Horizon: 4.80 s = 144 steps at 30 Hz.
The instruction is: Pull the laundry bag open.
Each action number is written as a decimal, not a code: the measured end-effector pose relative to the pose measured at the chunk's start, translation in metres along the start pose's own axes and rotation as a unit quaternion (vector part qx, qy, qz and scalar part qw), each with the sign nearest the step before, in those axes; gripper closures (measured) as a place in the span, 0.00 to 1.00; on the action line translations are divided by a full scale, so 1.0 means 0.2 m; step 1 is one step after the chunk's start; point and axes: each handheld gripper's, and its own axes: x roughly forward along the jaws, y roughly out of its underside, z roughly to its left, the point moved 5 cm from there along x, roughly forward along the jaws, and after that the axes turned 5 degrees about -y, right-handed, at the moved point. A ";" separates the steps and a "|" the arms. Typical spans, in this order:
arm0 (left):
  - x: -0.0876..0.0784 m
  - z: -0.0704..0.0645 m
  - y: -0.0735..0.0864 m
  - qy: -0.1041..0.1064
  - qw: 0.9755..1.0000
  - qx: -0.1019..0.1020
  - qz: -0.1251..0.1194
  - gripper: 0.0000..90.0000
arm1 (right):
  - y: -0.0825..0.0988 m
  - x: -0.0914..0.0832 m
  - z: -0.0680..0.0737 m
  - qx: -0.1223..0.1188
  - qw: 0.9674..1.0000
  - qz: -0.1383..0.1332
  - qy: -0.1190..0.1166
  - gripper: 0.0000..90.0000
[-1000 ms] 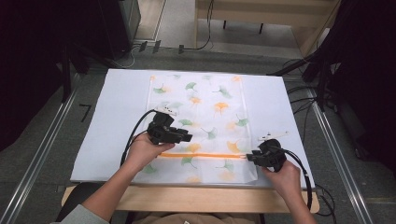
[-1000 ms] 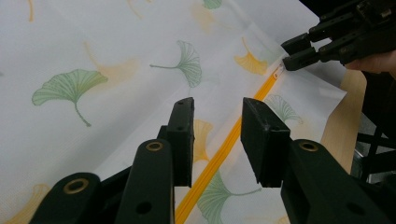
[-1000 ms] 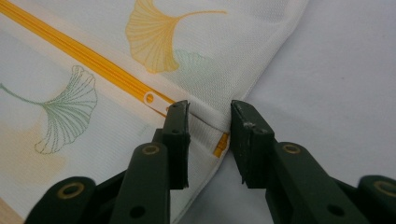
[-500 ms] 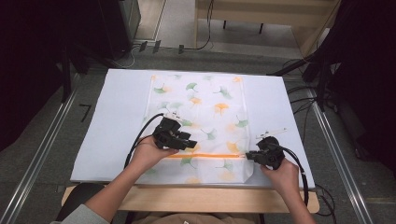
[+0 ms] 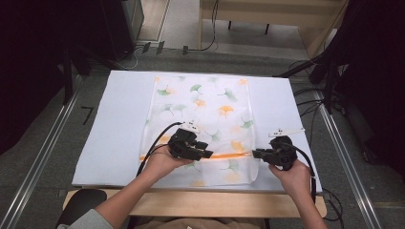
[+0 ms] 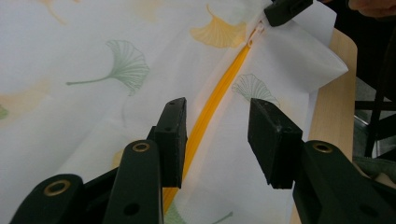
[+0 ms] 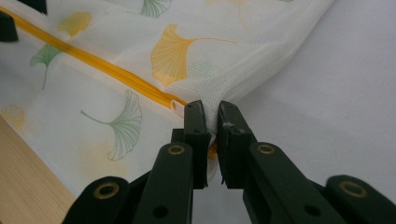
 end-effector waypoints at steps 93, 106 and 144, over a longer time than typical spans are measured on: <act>0.43 -0.26 -0.22 0.044 0.998 -0.020 0.029 1.00 | -0.04 -0.03 0.12 -0.047 0.998 -0.015 -0.043 0.95; 0.43 -0.24 -0.22 0.043 0.998 -0.026 0.043 1.00 | -0.04 -0.03 0.11 -0.051 0.998 -0.009 -0.040 0.95; 0.39 -0.16 -0.14 0.017 0.998 -0.015 0.066 1.00 | -0.03 -0.06 0.09 -0.056 0.998 -0.011 -0.039 0.95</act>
